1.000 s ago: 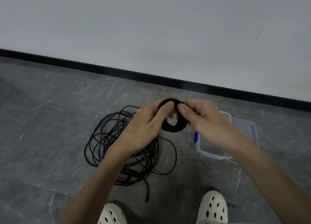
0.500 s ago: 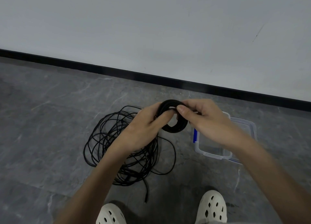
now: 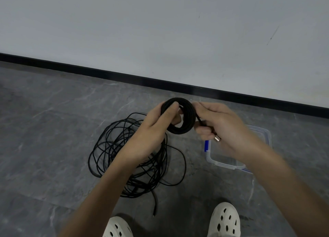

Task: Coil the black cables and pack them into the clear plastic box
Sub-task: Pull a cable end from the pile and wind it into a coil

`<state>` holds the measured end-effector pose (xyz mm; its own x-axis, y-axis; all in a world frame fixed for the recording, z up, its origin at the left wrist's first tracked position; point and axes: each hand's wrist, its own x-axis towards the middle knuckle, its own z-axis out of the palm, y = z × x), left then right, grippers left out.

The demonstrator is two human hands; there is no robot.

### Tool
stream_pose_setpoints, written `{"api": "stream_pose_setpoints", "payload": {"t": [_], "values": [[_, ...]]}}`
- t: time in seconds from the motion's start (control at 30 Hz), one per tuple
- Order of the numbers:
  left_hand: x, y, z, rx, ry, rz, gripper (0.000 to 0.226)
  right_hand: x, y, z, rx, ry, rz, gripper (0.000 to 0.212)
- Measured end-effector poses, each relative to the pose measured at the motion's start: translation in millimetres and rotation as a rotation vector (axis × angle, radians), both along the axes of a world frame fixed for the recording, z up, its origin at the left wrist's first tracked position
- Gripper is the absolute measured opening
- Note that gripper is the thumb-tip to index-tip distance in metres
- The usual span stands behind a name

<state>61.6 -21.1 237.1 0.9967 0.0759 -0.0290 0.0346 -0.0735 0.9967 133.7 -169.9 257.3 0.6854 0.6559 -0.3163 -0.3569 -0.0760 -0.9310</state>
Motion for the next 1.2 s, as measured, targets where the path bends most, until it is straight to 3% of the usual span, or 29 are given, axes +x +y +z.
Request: {"api": "stream_pose_setpoints", "payload": {"t": [0.1, 0.2, 0.4, 0.73, 1.03, 1.2], "values": [[0, 1, 0, -0.096, -0.026, -0.004, 0.040, 1, -2, -3, 0.040, -0.005, -0.006, 0.025], [2, 2, -1, -0.036, -0.008, 0.075, 0.054, 0, -4, -4, -0.024, -0.124, -0.012, 0.025], [2, -1, -2, 0.145, -0.016, 0.232, 0.046, -1, -3, -6, -0.212, -0.276, -0.048, 0.020], [5, -4, -9, 0.193, -0.026, 0.346, 0.041, 3, -9, 2, -0.184, -0.119, -0.053, 0.012], [4, 0, -10, 0.227, -0.030, 0.238, 0.040, 3, -9, 0, -0.115, -0.083, -0.291, 0.013], [3, 3, -11, 0.270, -0.019, 0.238, 0.040, 5, -13, 8, 0.063, 0.130, -0.049, 0.014]]}}
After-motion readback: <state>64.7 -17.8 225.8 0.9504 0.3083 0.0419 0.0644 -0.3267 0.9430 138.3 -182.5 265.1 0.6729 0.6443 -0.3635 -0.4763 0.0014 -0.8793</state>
